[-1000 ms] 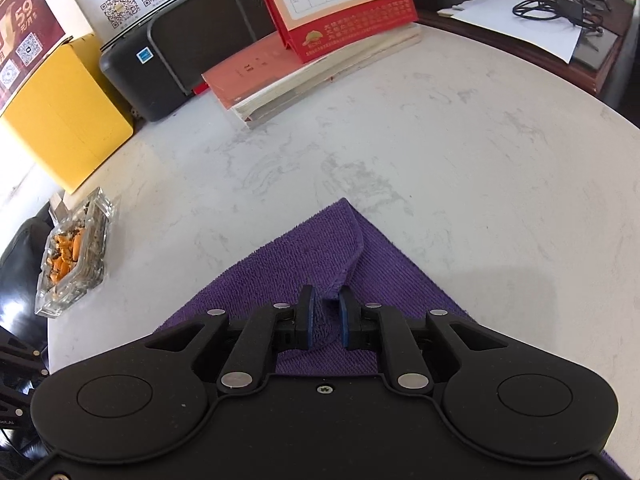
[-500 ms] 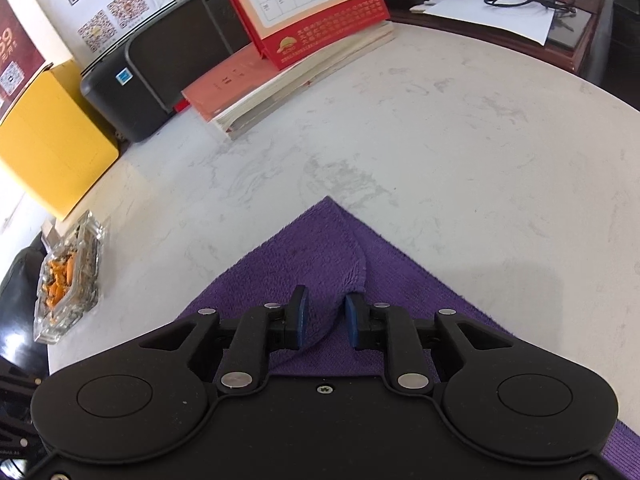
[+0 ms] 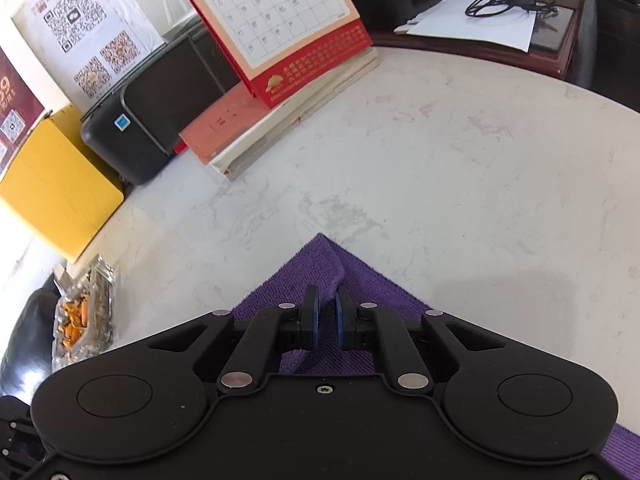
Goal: Fold towel
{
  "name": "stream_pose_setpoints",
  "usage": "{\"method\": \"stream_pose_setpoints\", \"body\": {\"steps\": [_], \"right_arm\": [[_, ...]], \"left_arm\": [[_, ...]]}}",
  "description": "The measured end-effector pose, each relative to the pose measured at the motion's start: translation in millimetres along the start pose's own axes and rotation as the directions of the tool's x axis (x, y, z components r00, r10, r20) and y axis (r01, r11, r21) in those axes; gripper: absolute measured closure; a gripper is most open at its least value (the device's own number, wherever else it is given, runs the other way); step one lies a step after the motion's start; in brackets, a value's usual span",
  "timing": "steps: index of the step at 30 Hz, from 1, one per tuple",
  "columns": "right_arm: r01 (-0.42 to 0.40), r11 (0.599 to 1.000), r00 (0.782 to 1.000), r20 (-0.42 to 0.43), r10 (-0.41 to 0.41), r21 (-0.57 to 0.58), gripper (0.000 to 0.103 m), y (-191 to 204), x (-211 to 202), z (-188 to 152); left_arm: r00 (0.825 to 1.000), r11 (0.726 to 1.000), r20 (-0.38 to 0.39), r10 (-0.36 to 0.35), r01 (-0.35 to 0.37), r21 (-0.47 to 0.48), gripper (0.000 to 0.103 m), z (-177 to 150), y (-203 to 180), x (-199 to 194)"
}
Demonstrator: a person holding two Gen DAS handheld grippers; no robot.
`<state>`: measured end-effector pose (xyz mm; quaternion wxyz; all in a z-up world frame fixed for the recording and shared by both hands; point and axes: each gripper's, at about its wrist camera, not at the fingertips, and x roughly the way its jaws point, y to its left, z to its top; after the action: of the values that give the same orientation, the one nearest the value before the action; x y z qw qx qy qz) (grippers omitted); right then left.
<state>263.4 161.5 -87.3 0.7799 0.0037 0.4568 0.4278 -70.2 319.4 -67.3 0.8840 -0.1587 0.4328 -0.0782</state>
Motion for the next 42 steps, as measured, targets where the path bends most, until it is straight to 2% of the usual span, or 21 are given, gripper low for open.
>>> {"method": "stream_pose_setpoints", "body": {"steps": [6, 13, 16, 18, 21, 23, 27, 34, 36, 38, 40, 42], "right_arm": [[-0.01, 1.0, 0.999, 0.042, 0.009, 0.028, 0.095, -2.8, -16.9, 3.9], [-0.016, 0.997, 0.998, 0.055, 0.011, 0.078, 0.095, -10.2, -28.3, 1.4], [-0.041, 0.983, 0.999, 0.031, 0.036, 0.179, 0.089, -19.5, -27.2, -5.1], [-0.047, 0.972, 0.999, 0.025, 0.042, 0.229, 0.081, -24.4, -26.7, -9.8], [0.08, 0.995, 0.997, -0.015, -0.08, 0.06, 0.078, -11.8, -19.5, -15.3], [0.125, 0.991, 0.992, -0.023, -0.127, -0.054, 0.067, -1.7, -13.8, -17.1], [0.161, 0.964, 0.985, -0.019, -0.169, -0.21, 0.064, 13.4, 0.6, -15.0], [0.173, 0.933, 0.98, -0.04, -0.195, -0.315, 0.063, 24.1, 20.2, -16.8], [0.176, 0.924, 0.979, -0.039, -0.201, -0.34, 0.065, 26.6, 20.1, -18.7], [0.17, 0.917, 0.979, -0.043, -0.198, -0.361, 0.08, 29.0, 18.9, -20.0], [0.154, 0.919, 0.982, -0.045, -0.183, -0.362, 0.087, 30.8, 15.8, -20.3], [0.137, 0.926, 0.986, -0.044, -0.163, -0.351, 0.087, 31.6, 12.1, -20.0]], "left_arm": [[0.998, 0.998, 0.029, -0.059, 0.058, 0.023, 0.099, 1.7, -13.6, -5.9], [0.998, 0.998, 0.026, -0.052, 0.051, 0.034, 0.099, -0.8, -17.9, -5.4], [0.999, 0.999, 0.032, -0.039, 0.038, 0.024, 0.099, -0.7, -15.0, -7.1], [0.999, 0.999, 0.033, -0.027, 0.027, 0.017, 0.099, -0.6, -11.6, -7.6], [1.0, 1.0, 0.02, -0.011, 0.011, 0.005, 0.099, -1.3, -4.9, -6.0], [1.0, 1.0, 0.01, -0.005, 0.005, -0.001, 0.099, -2.0, -0.6, -5.3], [1.0, 1.0, 0.001, 0.0, 0.0, -0.016, 0.099, -2.2, 5.0, -4.6], [1.0, 0.999, -0.012, -0.001, 0.0, -0.041, 0.099, -1.7, 11.7, 0.4], [1.0, 0.999, -0.018, -0.003, 0.002, -0.044, 0.099, -2.4, 12.9, 1.7], [1.0, 0.999, -0.023, -0.007, 0.006, -0.045, 0.099, -2.2, 14.0, 3.5], [1.0, 0.999, -0.023, -0.01, 0.009, -0.046, 0.099, -1.5, 14.3, 5.1], [1.0, 0.999, -0.025, -0.012, 0.011, -0.045, 0.099, -1.6, 15.7, 6.0]]}}
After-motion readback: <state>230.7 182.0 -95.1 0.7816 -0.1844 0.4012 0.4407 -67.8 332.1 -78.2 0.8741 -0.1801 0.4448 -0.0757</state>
